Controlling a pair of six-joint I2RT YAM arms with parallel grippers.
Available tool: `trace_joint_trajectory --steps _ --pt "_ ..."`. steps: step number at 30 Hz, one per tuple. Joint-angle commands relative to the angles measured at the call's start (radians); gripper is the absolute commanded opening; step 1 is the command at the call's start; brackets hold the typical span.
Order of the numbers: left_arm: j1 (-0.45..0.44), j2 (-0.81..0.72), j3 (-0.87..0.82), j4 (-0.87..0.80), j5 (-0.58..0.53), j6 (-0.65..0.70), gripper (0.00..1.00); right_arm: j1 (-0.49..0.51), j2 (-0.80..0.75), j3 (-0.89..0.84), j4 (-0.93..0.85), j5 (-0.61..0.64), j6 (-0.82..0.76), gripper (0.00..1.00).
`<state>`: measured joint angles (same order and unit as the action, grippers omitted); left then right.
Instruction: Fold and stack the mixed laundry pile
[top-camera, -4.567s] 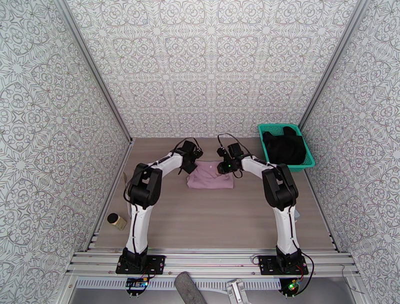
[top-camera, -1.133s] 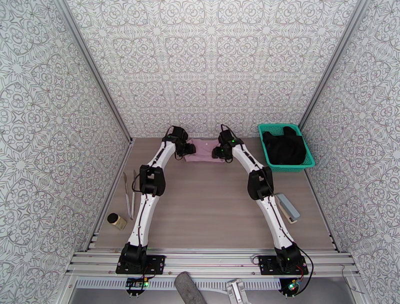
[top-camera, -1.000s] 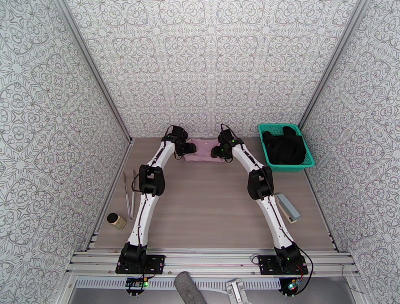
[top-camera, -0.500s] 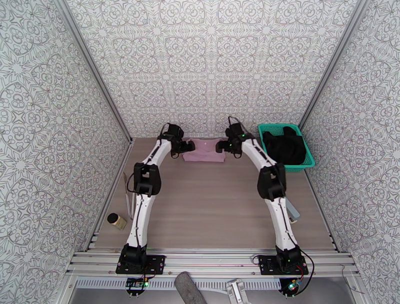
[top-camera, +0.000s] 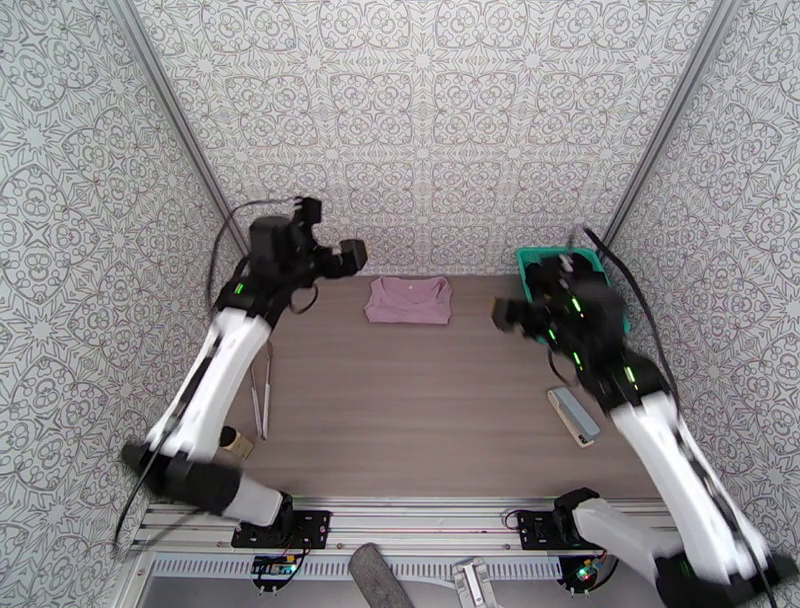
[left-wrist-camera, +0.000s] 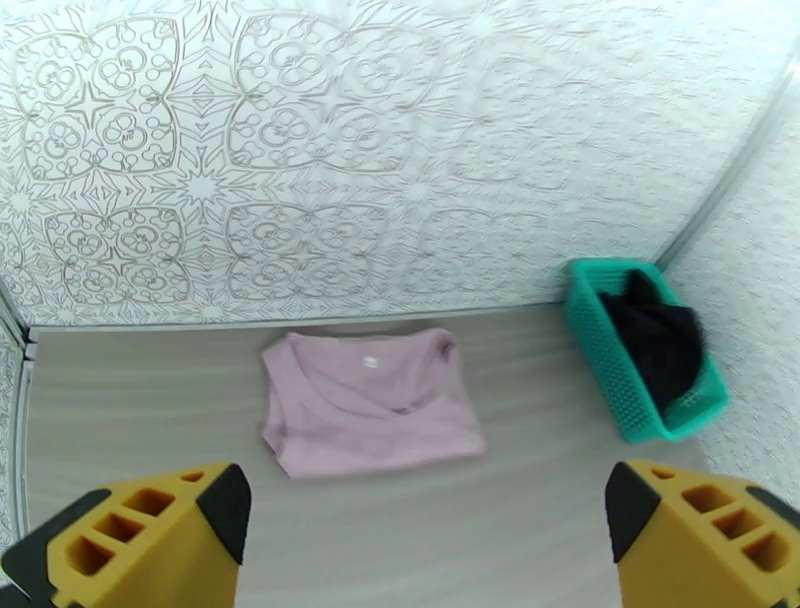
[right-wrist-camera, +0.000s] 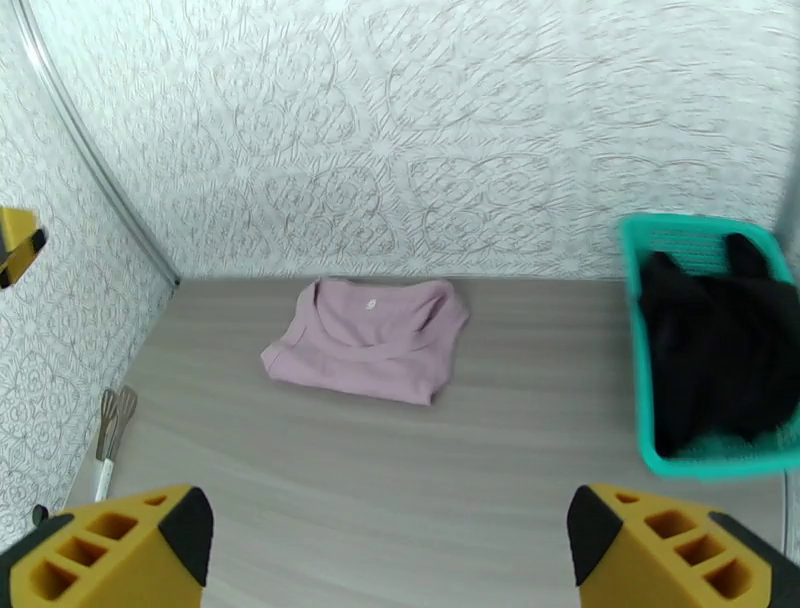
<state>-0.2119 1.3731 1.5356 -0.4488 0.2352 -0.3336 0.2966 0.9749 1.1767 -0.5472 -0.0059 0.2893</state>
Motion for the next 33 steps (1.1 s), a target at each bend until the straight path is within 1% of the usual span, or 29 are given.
trace_joint_trajectory --steps 1,3,7,10,13,16,19,24,29,31,32,33 --pt "0.052 -0.054 -0.253 0.200 0.126 -0.136 1.00 -0.074 0.184 0.032 -0.084 0.161 -0.010 0.94" --pt "0.076 -0.114 -0.332 0.212 0.163 -0.176 0.99 -0.139 0.318 0.117 -0.148 0.132 -0.033 0.92" --pt "0.098 -0.179 -0.386 0.123 0.231 -0.133 0.99 -0.282 0.574 0.305 -0.222 0.117 -0.032 0.94" --pt "0.086 -0.204 -0.384 0.041 0.232 -0.101 0.99 -0.343 0.737 0.431 -0.238 0.133 -0.059 0.94" --pt "0.064 -0.228 -0.384 -0.015 0.227 -0.076 0.99 -0.388 0.881 0.554 -0.255 0.115 -0.096 0.89" --pt "0.044 -0.253 -0.395 -0.038 0.207 -0.068 0.99 -0.424 0.987 0.638 -0.240 0.012 -0.117 0.83" --pt "0.034 -0.267 -0.399 -0.049 0.187 -0.060 0.99 -0.449 1.056 0.700 -0.218 -0.067 -0.115 0.78" --pt "0.032 -0.258 -0.388 -0.065 0.161 -0.039 1.00 -0.460 1.143 0.762 -0.169 -0.126 -0.116 0.76" --pt "0.037 -0.232 -0.372 -0.069 0.154 -0.030 0.99 -0.461 1.269 0.890 -0.177 -0.195 -0.132 0.70" --pt "0.036 -0.222 -0.364 -0.069 0.157 -0.027 0.99 -0.462 1.318 0.948 -0.180 -0.217 -0.137 0.64" --pt "0.036 -0.220 -0.361 -0.067 0.161 -0.027 0.99 -0.464 1.337 0.971 -0.181 -0.223 -0.140 0.60" --pt "0.033 -0.218 -0.359 -0.065 0.166 -0.027 0.99 -0.465 1.353 0.997 -0.181 -0.232 -0.146 0.53"
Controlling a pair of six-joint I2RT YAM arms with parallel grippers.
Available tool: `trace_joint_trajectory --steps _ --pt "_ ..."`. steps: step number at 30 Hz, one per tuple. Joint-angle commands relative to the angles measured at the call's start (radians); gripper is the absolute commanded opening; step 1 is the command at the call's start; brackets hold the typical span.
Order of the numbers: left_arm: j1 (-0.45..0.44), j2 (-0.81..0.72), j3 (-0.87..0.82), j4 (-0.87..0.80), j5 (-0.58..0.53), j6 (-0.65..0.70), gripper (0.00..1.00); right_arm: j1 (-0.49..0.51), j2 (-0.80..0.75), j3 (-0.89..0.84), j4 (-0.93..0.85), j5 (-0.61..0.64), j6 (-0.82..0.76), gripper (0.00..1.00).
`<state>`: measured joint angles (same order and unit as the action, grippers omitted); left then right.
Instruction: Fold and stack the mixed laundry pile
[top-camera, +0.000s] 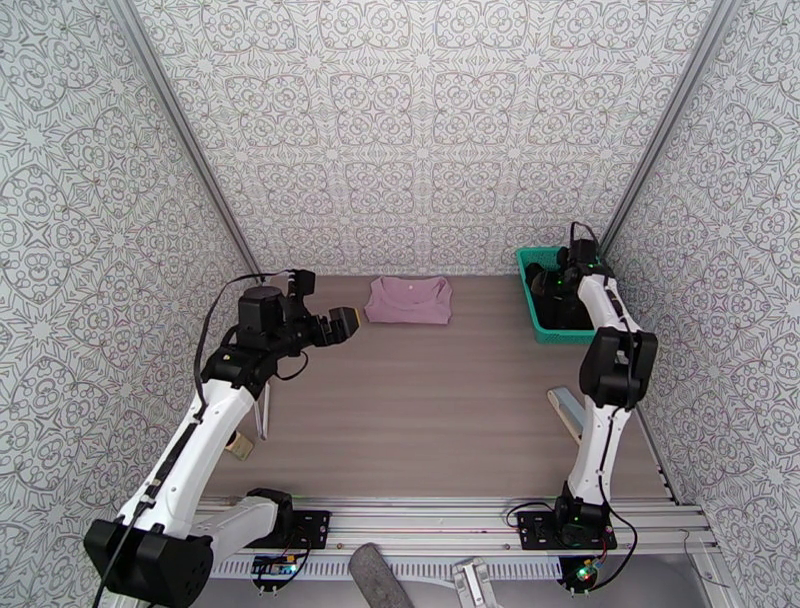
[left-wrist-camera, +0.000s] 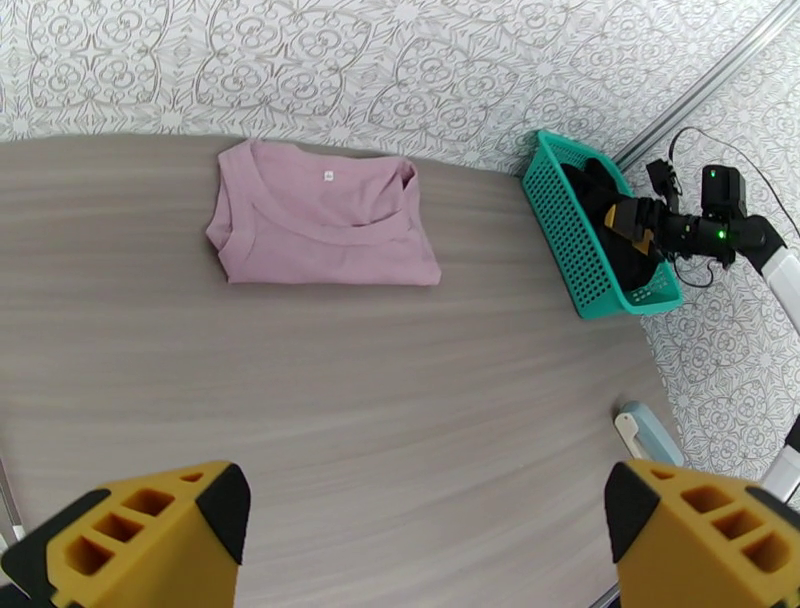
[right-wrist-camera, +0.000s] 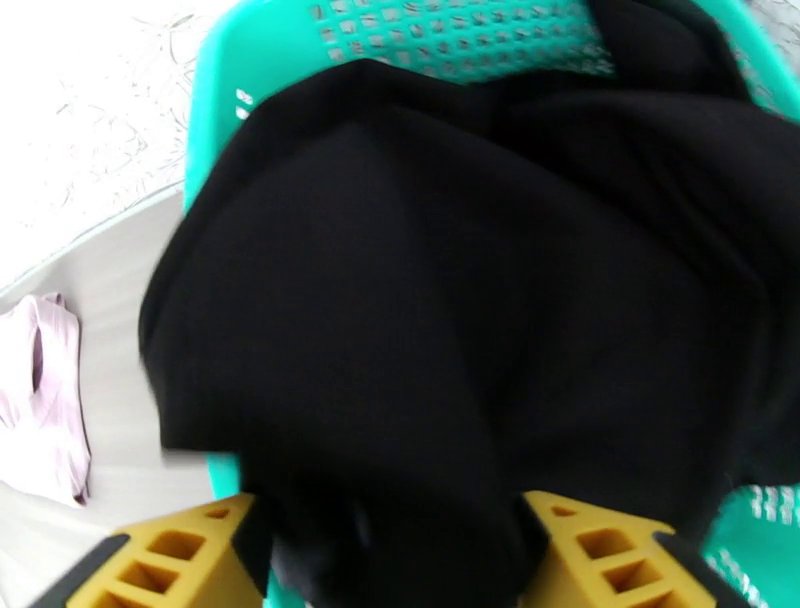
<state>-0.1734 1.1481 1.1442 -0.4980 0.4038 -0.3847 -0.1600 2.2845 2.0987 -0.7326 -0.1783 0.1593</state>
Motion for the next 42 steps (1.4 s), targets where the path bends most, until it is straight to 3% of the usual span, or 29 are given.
trace_joint_trajectory --steps 1,6,7,13,18,26,34,42 --pt "-0.006 0.010 0.035 -0.015 0.002 0.024 1.00 -0.009 0.055 0.094 0.005 -0.064 -0.022 0.46" --pt "-0.017 -0.006 0.032 -0.010 0.018 0.029 0.99 -0.011 -0.041 0.052 0.081 -0.035 -0.032 0.03" --pt "-0.020 -0.011 0.028 -0.008 0.018 0.028 0.99 -0.010 -0.097 0.000 0.125 -0.023 -0.026 0.00" --pt "-0.028 -0.035 0.009 0.015 0.034 0.020 0.99 -0.004 -0.449 -0.299 0.327 0.054 0.006 0.00" --pt "-0.034 -0.052 0.006 0.016 0.055 0.021 0.99 0.010 -0.631 -0.349 0.338 0.064 0.003 0.00" --pt "-0.038 -0.100 -0.030 0.020 0.043 0.015 0.99 0.060 -0.734 -0.046 0.165 0.043 -0.042 0.00" --pt "-0.040 -0.114 -0.007 -0.022 0.034 0.014 0.99 0.191 -0.714 0.313 -0.114 -0.089 -0.044 0.00" --pt "-0.065 -0.138 0.023 -0.079 0.041 0.027 0.99 0.484 -0.723 0.231 -0.194 -0.054 -0.039 0.00"
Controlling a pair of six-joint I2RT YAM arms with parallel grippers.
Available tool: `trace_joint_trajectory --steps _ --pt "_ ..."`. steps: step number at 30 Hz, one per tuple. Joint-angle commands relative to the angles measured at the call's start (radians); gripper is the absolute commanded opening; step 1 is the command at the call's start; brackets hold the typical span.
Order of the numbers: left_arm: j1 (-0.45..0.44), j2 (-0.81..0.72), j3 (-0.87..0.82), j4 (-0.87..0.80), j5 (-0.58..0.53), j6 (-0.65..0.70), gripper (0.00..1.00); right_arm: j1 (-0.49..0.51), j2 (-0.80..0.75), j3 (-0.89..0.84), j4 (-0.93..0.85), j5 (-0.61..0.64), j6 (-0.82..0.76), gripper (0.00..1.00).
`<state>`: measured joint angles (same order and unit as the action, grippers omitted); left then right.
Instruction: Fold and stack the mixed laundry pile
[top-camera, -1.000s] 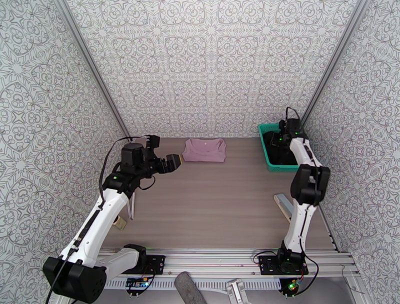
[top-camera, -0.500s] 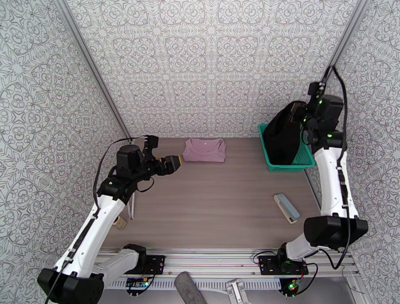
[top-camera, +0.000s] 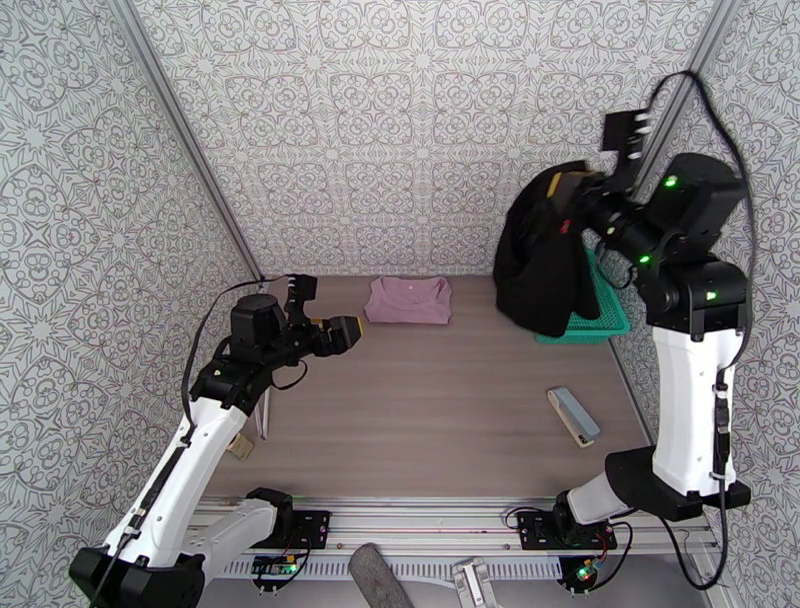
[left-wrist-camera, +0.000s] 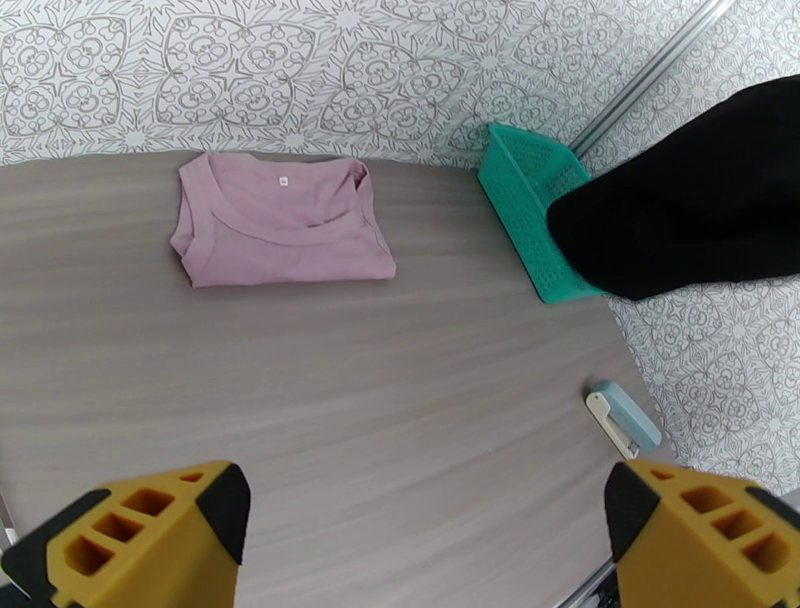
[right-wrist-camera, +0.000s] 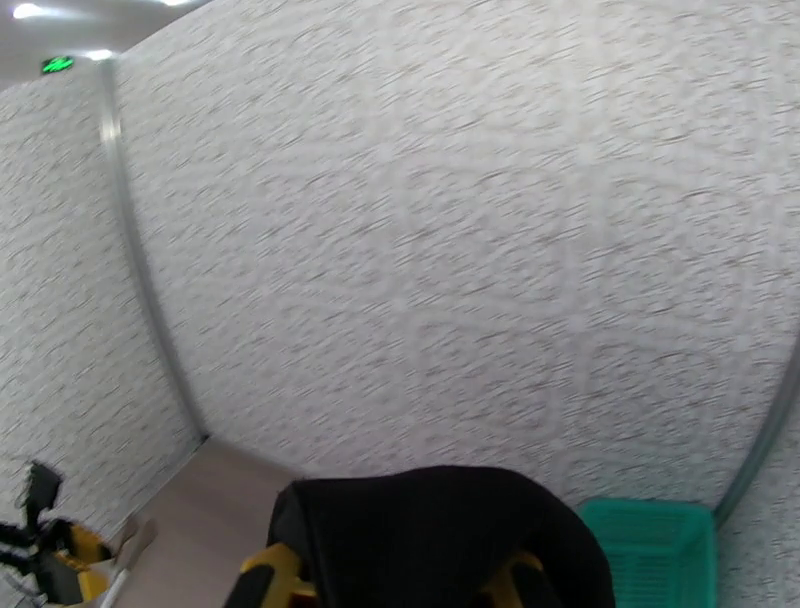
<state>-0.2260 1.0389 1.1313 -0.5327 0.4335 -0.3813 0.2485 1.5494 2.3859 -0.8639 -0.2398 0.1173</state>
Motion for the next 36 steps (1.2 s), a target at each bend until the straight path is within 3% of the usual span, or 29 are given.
trace_joint_trajectory --steps 1,7,14,19,23,28,36 --pt "-0.013 -0.035 0.040 -0.056 0.006 0.028 0.99 0.118 0.014 -0.081 -0.056 0.012 0.008 0.00" --pt "-0.015 -0.083 0.082 -0.161 -0.054 0.063 1.00 0.360 0.037 -0.195 0.036 0.061 0.028 0.00" --pt "-0.015 -0.138 0.229 -0.351 -0.179 0.106 0.99 0.550 0.042 -0.278 0.146 0.105 0.067 0.00" --pt "-0.015 -0.172 0.310 -0.414 -0.167 0.108 0.99 0.578 0.009 -0.403 0.192 0.170 0.143 0.00" --pt "-0.028 -0.181 0.324 -0.414 -0.034 0.105 0.99 0.577 0.026 -0.436 0.179 0.219 0.157 0.00" --pt "-0.128 -0.184 0.267 -0.412 -0.039 0.118 0.99 0.578 0.063 -0.419 0.166 0.196 0.174 0.00" --pt "-0.418 -0.077 0.209 -0.326 -0.315 0.116 0.99 0.579 0.065 -0.437 0.159 0.174 0.192 0.00"
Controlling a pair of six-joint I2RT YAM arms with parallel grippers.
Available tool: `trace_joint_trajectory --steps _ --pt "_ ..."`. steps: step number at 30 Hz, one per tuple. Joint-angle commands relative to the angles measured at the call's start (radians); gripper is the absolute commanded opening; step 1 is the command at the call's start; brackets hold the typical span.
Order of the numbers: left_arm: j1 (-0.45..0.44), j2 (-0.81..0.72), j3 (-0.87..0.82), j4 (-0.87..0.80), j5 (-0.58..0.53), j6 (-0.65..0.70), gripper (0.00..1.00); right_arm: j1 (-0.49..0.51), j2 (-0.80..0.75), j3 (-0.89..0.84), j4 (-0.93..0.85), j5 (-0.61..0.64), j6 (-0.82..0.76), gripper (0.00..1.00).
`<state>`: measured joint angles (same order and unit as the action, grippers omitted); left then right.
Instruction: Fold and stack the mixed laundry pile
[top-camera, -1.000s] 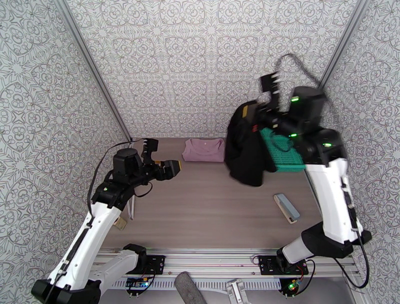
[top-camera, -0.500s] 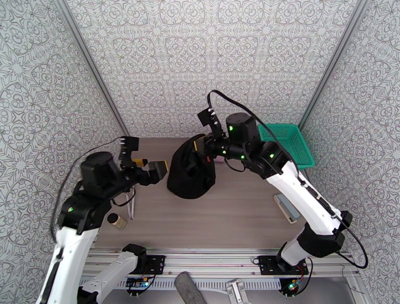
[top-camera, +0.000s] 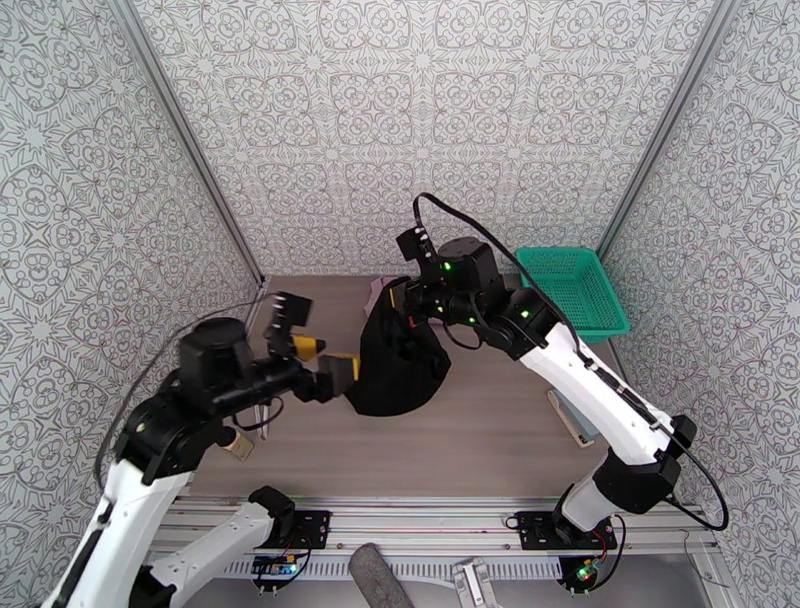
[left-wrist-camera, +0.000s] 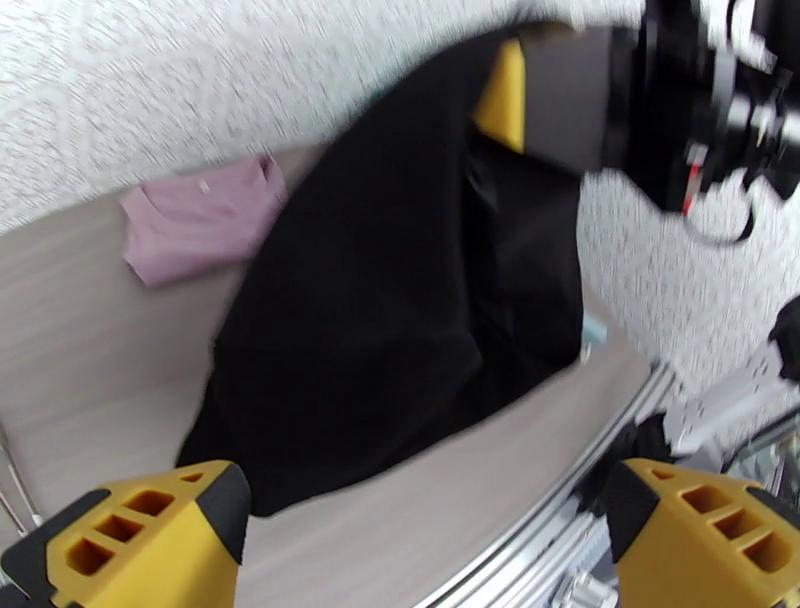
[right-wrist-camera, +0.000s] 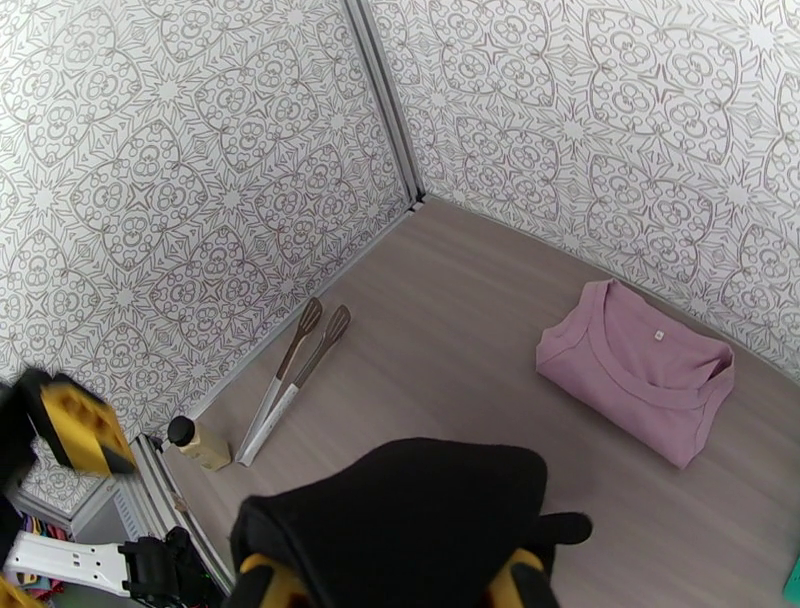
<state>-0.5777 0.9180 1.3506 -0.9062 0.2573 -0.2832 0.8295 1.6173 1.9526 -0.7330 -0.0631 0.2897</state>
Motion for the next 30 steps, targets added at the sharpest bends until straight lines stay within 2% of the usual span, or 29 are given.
trace_joint_trajectory --steps 1,4,9,13,19,22,25,30 --pt "-0.094 0.063 -0.007 0.057 -0.184 0.013 0.99 -0.002 -0.006 -0.007 0.026 -0.002 0.020 0.00" --pt "-0.162 0.124 0.005 0.084 -0.327 -0.003 0.99 -0.002 -0.011 -0.009 0.020 -0.002 0.019 0.00" --pt "-0.219 0.192 0.019 0.125 -0.441 -0.019 0.99 0.000 -0.011 -0.009 0.011 -0.005 0.019 0.00" --pt "-0.229 0.213 0.016 0.144 -0.495 -0.031 0.99 0.001 -0.008 -0.010 0.010 -0.010 0.018 0.00" --pt "-0.215 0.207 0.013 0.095 -0.644 -0.022 0.99 0.004 -0.013 -0.020 0.005 -0.010 0.016 0.00" --pt "-0.179 0.189 0.009 0.071 -0.636 -0.018 0.98 0.004 -0.020 -0.031 0.004 -0.003 0.015 0.00" --pt "-0.143 0.161 -0.006 0.073 -0.591 -0.012 0.92 0.005 -0.021 -0.042 0.003 0.003 0.017 0.00" --pt "-0.083 0.145 -0.028 0.107 -0.467 0.009 0.72 0.006 -0.012 -0.049 0.003 -0.005 0.023 0.00"
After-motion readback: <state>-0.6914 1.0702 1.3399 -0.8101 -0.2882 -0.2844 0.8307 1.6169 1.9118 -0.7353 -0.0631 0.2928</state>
